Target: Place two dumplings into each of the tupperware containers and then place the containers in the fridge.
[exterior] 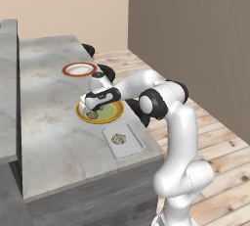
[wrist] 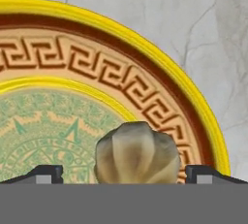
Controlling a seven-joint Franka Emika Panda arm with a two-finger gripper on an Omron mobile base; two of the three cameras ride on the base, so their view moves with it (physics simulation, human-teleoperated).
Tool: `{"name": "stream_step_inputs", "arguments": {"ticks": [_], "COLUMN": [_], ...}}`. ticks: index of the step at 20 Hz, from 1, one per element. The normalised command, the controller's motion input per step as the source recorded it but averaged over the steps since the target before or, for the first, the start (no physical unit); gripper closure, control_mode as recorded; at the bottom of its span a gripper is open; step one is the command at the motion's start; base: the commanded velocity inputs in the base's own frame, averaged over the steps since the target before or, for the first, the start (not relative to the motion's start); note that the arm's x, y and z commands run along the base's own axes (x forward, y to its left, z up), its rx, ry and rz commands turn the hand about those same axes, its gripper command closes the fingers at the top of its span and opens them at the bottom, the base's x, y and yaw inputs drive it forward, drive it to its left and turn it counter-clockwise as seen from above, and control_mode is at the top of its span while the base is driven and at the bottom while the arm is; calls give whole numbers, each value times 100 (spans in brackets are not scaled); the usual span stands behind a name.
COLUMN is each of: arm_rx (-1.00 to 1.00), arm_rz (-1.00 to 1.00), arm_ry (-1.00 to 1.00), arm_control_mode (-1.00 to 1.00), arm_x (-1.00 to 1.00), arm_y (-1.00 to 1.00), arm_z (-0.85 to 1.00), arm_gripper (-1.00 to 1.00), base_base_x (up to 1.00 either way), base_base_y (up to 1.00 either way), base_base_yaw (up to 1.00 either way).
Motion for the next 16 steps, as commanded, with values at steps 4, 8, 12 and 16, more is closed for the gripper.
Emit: {"name": "stream_step_inputs", "arguments": {"ticks": [4,8,12,16], "arm_rx": [0,0,0,0], "arm_rz": [-5,-1,-6,-7], "arm_ry": [0,0,3,7], "arm_control_mode": [-100,-100,-100,-100], "arm_x": [0,9,-2,0], "arm_y": [8,5,0,0], "arm_z": [-28,-31,-41,-48], "arm_gripper": [-100,-100,-100,100], "base_base_x": [0,0,0,0], "base_base_y": [0,0,0,0], "base_base_yaw": [0,0,0,0]}}
